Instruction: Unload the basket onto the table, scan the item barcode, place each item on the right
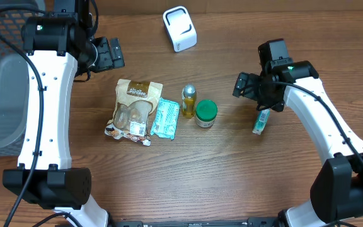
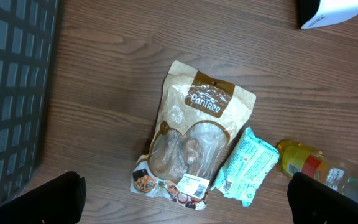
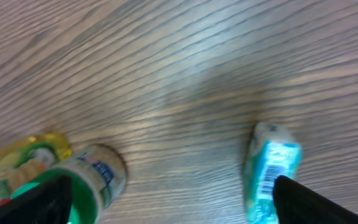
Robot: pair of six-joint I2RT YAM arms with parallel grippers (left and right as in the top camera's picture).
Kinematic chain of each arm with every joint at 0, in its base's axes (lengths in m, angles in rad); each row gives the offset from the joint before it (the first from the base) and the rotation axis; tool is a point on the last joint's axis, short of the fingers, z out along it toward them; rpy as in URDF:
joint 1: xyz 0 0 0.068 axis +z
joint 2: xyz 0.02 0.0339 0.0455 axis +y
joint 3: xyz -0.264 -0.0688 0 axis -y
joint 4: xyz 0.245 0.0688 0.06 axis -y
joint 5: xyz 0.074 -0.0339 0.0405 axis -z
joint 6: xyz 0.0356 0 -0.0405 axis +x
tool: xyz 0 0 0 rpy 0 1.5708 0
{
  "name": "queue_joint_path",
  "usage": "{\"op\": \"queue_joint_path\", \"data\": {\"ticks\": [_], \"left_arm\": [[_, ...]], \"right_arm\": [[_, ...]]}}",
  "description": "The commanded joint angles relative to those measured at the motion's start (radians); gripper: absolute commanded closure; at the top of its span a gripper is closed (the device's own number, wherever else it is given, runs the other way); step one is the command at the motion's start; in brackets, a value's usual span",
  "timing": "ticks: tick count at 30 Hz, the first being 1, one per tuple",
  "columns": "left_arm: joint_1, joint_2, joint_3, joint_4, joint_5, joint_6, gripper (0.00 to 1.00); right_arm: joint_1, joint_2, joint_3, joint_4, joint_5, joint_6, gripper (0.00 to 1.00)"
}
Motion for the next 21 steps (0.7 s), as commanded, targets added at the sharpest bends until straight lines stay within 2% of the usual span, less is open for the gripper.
{"op": "queue_joint_path", "data": {"ticks": [1,3,9,21], "left_arm": [[0.0,0.002,0.015,0.001,0.005,0.011,0.01],[0.0,0.002,0.015,0.001,0.005,0.011,0.01],[0.0,0.002,0.015,0.001,0.005,0.011,0.0],[0.0,0.002,0.015,0.001,0.005,0.011,0.01]], "right_arm": [[0.019,-0.013,0.013,0.003,-0.074,-0.03,0.07],[0.04,-0.013,0.013,0.001,-0.082,-0.036,0.12],[0.152,-0.012,0.012,0.011,-0.069,-0.039,0.16],[0.286,0.008,0.008,0.06,0.018,0.014,0.16]]}}
